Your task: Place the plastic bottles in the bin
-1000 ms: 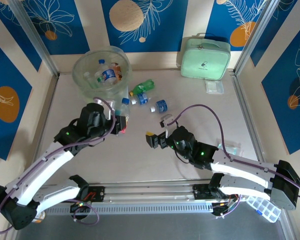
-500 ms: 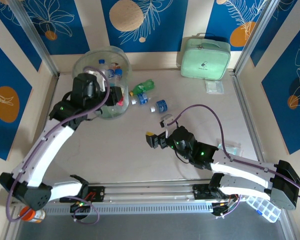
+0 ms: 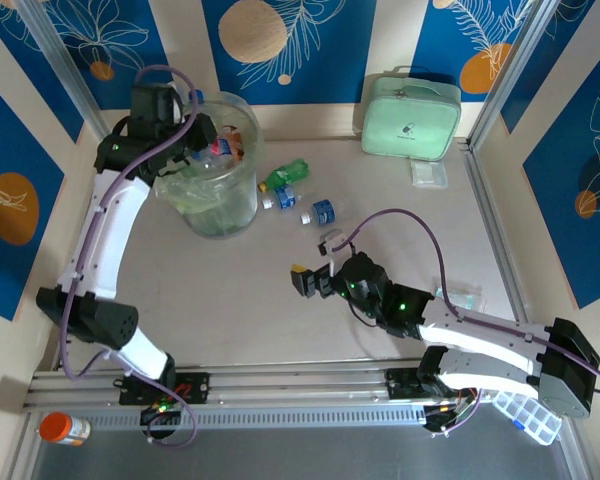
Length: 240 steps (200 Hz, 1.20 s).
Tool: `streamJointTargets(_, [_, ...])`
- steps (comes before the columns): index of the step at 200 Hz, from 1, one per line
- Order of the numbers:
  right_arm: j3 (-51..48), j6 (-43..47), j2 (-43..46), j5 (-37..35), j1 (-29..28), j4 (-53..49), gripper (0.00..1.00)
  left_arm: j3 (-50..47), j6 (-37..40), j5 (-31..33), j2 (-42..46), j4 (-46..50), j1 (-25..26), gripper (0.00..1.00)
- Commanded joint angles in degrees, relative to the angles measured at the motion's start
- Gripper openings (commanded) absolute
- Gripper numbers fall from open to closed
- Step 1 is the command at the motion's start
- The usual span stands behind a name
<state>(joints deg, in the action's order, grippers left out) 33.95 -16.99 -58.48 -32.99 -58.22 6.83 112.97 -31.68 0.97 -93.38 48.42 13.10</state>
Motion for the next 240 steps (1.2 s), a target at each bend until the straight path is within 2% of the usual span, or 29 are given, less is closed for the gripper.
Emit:
streamJointTargets(1, [1.21,0.18,-1.23,-0.85,-0.30,1.34,0.95,5.48,0.47,2.85,-3.73,7.33,-1.67,0.26])
streamJointTargets(42, [1.68,0.44,-2.42,-0.85,-0.75,1.31,0.95,8.07,5.36,8.86,-8.53,12.09,-3.27,0.26])
streamJointTargets(62, [1.99,0.58,-2.86,-1.02,-0.93,1.17,0.95,7.33,5.58,4.44,-10.36,12.73,-5.54,0.27])
streamJointTargets(112, [2.35,0.81,-3.65,-1.11,-1.18,1.01,0.95,2.96,7.07,0.64,-11.47,11.56,-6.16,0.33])
streamJointTargets(138, [2.69,0.83,-3.92,-1.31,-1.36,0.84,0.95,1.43,6.90,0.90,-11.90,11.43,-6.23,0.44])
streamJointTargets(188, [2.61,0.96,-3.83,-1.55,-1.49,0.93,0.95,0.61,5.76,-0.02,-11.50,10.94,-6.16,0.73])
streamJointTargets(240, [2.55,1.09,-3.84,-1.72,-1.68,1.08,0.95,0.28,4.80,-0.97,-8.26,10.88,-5.73,0.86])
